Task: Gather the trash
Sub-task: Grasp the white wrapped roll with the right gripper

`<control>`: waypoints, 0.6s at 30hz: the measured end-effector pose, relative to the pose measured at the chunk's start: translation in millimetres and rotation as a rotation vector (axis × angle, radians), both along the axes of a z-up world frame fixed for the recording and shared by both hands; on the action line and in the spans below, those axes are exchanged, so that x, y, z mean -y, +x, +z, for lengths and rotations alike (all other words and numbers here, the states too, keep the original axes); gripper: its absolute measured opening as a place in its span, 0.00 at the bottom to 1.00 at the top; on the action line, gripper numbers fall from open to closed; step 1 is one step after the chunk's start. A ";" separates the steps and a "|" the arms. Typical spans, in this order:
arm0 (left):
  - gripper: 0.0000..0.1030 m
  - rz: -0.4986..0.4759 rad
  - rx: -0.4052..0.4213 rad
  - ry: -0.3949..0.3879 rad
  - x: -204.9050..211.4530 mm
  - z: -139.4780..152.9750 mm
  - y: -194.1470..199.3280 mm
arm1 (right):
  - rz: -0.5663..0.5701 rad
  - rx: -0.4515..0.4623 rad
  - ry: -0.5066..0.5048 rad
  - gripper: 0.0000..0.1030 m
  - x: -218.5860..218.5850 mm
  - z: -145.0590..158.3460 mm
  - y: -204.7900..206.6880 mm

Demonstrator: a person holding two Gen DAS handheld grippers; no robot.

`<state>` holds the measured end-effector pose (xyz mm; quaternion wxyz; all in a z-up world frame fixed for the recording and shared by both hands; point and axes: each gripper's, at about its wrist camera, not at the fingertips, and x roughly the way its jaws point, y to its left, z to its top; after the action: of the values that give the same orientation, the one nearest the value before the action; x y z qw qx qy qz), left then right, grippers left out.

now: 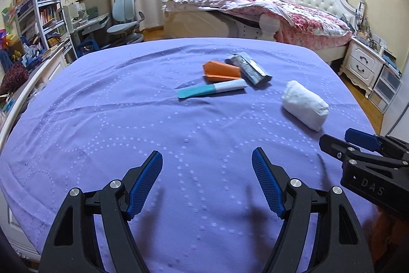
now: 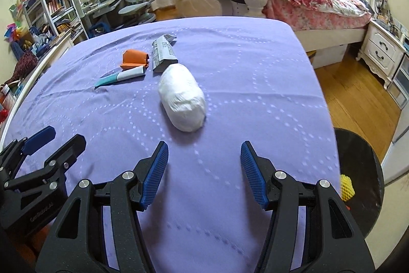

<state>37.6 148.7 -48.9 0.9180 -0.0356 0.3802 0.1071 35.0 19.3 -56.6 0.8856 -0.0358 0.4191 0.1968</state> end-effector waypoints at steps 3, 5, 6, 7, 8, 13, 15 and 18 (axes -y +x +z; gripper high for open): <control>0.71 0.020 0.001 -0.015 -11.2 -0.9 3.0 | 0.009 0.008 -0.013 0.56 -12.2 0.0 8.0; 0.71 0.028 0.003 -0.017 -16.6 -0.5 5.8 | 0.010 0.009 -0.019 0.56 -18.7 -0.1 13.2; 0.71 0.030 0.003 -0.016 -19.0 -0.6 7.6 | 0.010 0.010 -0.022 0.56 -22.6 0.4 17.5; 0.71 0.029 0.002 -0.018 -20.9 -0.8 9.3 | 0.009 0.012 -0.024 0.56 -25.1 0.4 20.1; 0.72 0.026 0.000 -0.022 -21.6 -1.1 10.7 | 0.009 0.014 -0.027 0.56 -28.5 0.3 23.3; 0.73 0.008 -0.011 -0.022 -25.0 -1.5 18.8 | 0.027 0.000 -0.045 0.39 -36.9 -2.1 34.9; 0.73 -0.003 -0.016 -0.021 -25.2 -1.8 24.3 | 0.024 0.001 -0.039 0.38 -33.9 -1.4 36.5; 0.74 -0.003 -0.019 -0.021 -27.7 -2.3 32.6 | 0.009 0.002 -0.034 0.38 -31.0 -2.2 40.0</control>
<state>70.2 176.5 -51.2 0.9140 -0.0434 0.3902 0.1019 75.0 50.2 -58.8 0.8844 -0.0529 0.4214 0.1937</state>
